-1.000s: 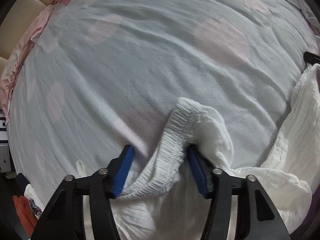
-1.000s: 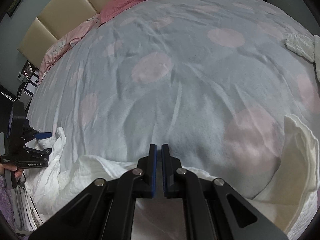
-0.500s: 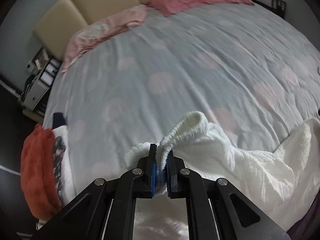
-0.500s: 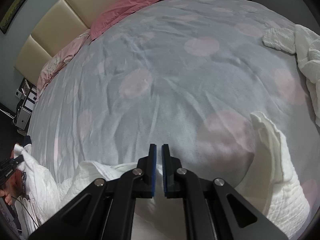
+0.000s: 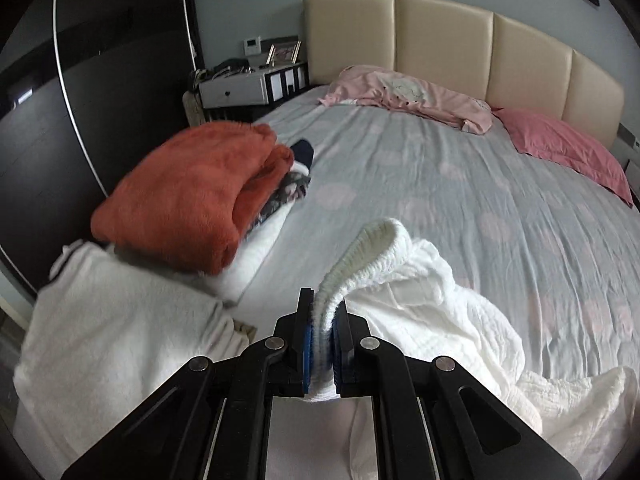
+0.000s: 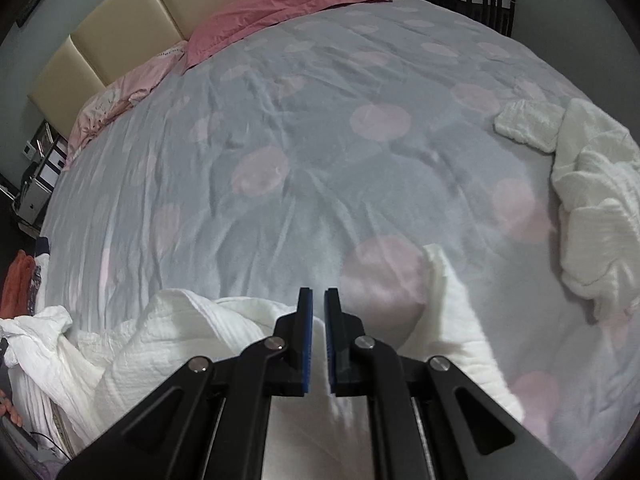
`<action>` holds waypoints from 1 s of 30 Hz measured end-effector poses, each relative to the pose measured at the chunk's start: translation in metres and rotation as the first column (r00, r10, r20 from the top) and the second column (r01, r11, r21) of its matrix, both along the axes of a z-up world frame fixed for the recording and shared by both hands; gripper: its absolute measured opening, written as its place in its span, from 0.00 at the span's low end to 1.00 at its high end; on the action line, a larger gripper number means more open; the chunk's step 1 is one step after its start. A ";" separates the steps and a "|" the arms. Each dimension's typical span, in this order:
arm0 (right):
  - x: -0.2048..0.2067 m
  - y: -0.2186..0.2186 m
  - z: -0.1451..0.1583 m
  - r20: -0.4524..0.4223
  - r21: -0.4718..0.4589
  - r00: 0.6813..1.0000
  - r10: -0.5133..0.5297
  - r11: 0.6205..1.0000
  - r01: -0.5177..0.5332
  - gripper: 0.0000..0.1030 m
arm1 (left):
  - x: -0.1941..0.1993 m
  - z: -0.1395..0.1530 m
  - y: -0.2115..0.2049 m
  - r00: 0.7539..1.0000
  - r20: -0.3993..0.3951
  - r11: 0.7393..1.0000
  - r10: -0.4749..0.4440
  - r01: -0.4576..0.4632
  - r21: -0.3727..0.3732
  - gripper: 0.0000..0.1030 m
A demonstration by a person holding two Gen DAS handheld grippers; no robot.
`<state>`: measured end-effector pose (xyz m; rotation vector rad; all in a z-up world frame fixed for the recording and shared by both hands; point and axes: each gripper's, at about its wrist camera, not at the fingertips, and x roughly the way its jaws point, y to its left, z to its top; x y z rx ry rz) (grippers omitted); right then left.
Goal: Fold clothes
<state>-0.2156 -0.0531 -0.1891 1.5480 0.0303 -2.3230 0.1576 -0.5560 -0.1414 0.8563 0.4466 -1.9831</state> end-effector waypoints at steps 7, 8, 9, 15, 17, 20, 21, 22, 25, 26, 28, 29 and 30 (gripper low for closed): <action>-0.014 0.020 -0.002 0.138 0.088 0.990 -0.009 0.996 -0.003 0.27 | 0.003 -0.013 -0.003 0.999 -0.033 0.999 0.006 -0.005 0.048 0.08; -0.011 0.016 -0.005 0.160 0.092 0.987 0.006 0.996 -0.021 0.27 | 0.003 -0.014 -0.003 0.999 -0.035 0.999 0.004 -0.002 0.048 0.08; -0.008 0.012 -0.008 0.176 0.106 0.984 0.021 0.994 -0.040 0.27 | 0.004 -0.014 -0.003 0.999 -0.039 0.999 0.003 -0.001 0.047 0.08; 0.007 0.011 -0.028 0.221 0.261 0.975 -0.006 0.964 -0.054 0.25 | 0.019 -0.017 -0.012 0.996 -0.086 0.995 0.030 -0.021 0.101 0.08; 0.003 0.027 -0.029 0.185 0.322 0.980 -0.069 0.947 0.006 0.16 | 0.022 -0.018 -0.014 0.995 -0.096 0.993 0.038 -0.027 0.117 0.08; -0.007 0.060 -0.025 0.172 0.362 0.973 -0.154 0.929 0.083 0.00 | 0.024 -0.017 -0.014 0.994 -0.103 0.992 0.034 -0.021 0.121 0.08; -0.010 0.071 -0.022 0.172 0.356 0.970 -0.170 0.929 0.100 0.00 | 0.024 -0.017 -0.013 0.994 -0.105 0.993 0.030 -0.018 0.119 0.08; -0.012 0.082 -0.017 0.170 0.349 0.969 -0.180 0.931 0.112 0.00 | 0.024 -0.016 -0.013 0.994 -0.105 0.993 0.027 -0.015 0.118 0.08; -0.020 0.112 0.003 0.152 0.354 0.968 -0.200 0.925 0.136 0.00 | 0.022 -0.015 -0.011 0.995 -0.098 0.994 0.019 -0.008 0.108 0.08; -0.022 0.120 0.011 0.139 0.370 0.969 -0.203 0.919 0.139 0.00 | 0.022 -0.014 -0.011 0.995 -0.094 0.995 0.016 -0.007 0.104 0.08; -0.028 0.137 0.029 0.112 0.389 0.971 -0.211 0.909 0.152 0.00 | 0.021 -0.014 -0.009 0.996 -0.085 0.995 0.012 -0.004 0.096 0.08; -0.032 0.145 0.039 0.098 0.396 0.972 -0.216 0.904 0.161 0.00 | 0.020 -0.014 -0.009 0.997 -0.081 0.995 0.011 -0.003 0.095 0.08; -0.036 0.153 0.048 0.080 0.410 0.973 -0.219 0.897 0.168 0.00 | 0.020 -0.014 -0.009 0.997 -0.077 0.996 0.011 -0.004 0.094 0.08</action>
